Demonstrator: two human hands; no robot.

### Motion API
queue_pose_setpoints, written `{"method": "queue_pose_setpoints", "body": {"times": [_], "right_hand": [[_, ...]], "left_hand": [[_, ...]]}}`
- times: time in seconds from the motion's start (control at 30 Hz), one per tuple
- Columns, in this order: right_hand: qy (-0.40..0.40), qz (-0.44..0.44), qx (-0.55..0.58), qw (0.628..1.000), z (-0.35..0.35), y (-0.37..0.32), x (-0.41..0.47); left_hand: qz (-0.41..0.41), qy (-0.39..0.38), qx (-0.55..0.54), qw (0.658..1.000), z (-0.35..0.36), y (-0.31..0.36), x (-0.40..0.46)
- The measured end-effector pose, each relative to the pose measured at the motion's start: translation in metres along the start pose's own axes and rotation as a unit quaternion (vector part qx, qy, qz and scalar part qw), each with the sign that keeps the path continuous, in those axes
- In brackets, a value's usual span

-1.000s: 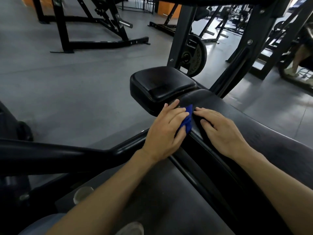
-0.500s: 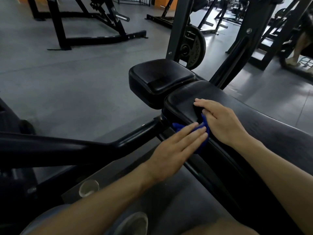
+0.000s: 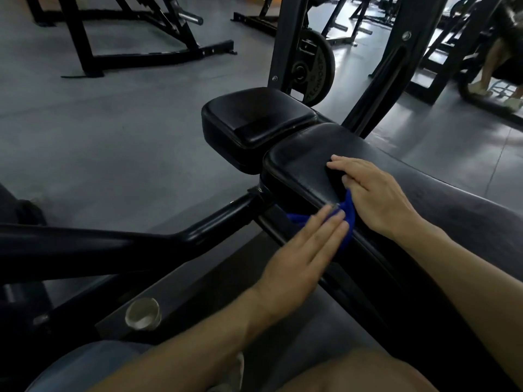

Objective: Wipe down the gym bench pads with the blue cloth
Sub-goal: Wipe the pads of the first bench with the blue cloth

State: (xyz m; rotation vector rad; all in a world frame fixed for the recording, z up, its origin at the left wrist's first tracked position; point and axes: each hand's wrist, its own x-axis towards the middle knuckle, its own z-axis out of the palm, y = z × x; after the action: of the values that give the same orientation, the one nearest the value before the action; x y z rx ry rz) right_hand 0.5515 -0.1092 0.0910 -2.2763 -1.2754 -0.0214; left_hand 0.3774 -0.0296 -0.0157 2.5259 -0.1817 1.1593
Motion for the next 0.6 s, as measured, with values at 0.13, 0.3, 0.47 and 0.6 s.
{"method": "queue_pose_setpoints", "body": {"times": [0.13, 0.3, 0.47, 0.6], "right_hand": [[-0.019, -0.006, -0.04, 0.999, -0.006, 0.005, -0.009], [-0.063, -0.025, -0.086, 0.994, -0.01, 0.008, -0.015], [-0.068, -0.029, -0.093, 0.993, -0.009, 0.009, -0.014], [-0.114, -0.012, -0.107, 0.988, -0.018, 0.013, -0.021]], "left_hand": [[-0.014, -0.003, 0.029, 0.999, -0.005, -0.026, 0.001], [-0.229, 0.066, 0.036, 0.97, -0.006, -0.044, 0.019], [-0.071, -0.008, -0.006, 0.997, 0.005, 0.013, 0.0], [0.024, -0.069, 0.006, 0.997, -0.013, -0.004, 0.003]]}}
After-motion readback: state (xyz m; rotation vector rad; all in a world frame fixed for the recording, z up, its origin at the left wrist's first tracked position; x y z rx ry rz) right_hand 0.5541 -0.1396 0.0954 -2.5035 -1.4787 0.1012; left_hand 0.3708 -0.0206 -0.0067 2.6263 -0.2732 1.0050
